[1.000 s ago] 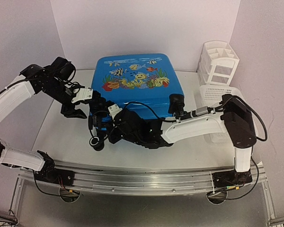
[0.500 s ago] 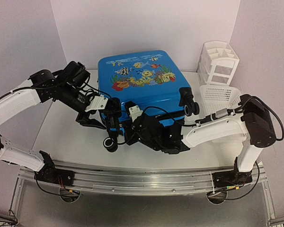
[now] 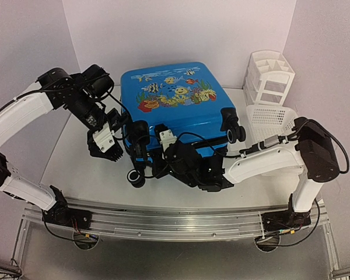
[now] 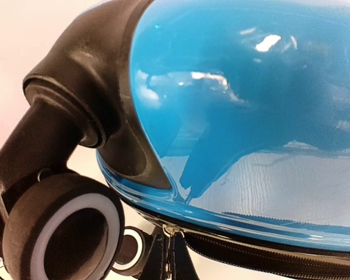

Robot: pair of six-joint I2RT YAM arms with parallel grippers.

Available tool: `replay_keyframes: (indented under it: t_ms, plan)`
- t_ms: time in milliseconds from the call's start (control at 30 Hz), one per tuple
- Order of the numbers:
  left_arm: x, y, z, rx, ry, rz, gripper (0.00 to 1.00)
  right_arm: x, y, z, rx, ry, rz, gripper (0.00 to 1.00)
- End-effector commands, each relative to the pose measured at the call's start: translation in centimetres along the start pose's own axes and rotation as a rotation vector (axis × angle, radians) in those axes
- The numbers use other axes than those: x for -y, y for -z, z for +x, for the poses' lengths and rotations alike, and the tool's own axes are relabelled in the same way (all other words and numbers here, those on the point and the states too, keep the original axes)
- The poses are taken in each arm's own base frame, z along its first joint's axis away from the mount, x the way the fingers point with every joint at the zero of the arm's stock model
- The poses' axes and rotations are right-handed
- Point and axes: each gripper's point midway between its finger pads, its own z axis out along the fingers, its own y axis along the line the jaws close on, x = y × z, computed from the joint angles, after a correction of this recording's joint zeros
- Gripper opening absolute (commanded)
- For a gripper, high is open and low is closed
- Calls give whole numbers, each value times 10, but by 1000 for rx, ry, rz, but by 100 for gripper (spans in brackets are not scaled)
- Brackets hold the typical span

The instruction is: Open, take out, and arrange the luggage

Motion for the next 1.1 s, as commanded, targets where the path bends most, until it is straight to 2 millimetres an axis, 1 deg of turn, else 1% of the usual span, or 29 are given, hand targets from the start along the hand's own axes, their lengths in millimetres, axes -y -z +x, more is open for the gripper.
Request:
replay_keyframes:
  t_ms: [0, 167, 233, 300, 433, 567, 667, 767, 800, 867, 900, 967, 1067]
  plan:
    - [7, -11, -3, 69, -172, 100, 100, -2, -2, 2, 23, -37, -2, 0]
    - [-1, -24, 3, 72, -161, 130, 99, 3, -2, 12, 1, -52, 3, 0]
    - [-2, -29, 7, 64, -160, 141, 95, 4, -2, 17, -12, -62, -2, 0]
    - [-6, -35, 12, 52, -164, 137, 89, 5, -2, 22, -25, -67, -4, 0]
    - [-9, -41, 18, 35, -158, 142, 84, 3, -4, 25, -35, -60, -13, 0]
    - [-1, -49, 22, 36, -180, 177, 84, 1, -6, 27, -38, -58, -17, 0]
    - [-4, -57, 20, 45, -196, 178, 88, 0, -7, 26, -35, -53, -16, 0]
    - [-6, -60, 15, 53, -196, 188, 91, 0, -7, 22, -25, -48, -11, 0]
    - [-6, -60, 15, 52, -194, 195, 91, 1, -7, 21, -21, -48, -7, 0]
    - [-1, -63, 18, 43, -191, 216, 87, 2, -6, 18, -12, -45, -1, 0]
    - [0, -65, 21, 32, -190, 225, 82, 3, -6, 17, -9, -45, 1, 0]
    - [3, -67, 26, 10, -188, 237, 68, 3, -7, 16, -6, -42, 0, 0]
    - [0, -66, 27, -2, -172, 232, 38, 2, -9, 16, -4, -43, -3, 0]
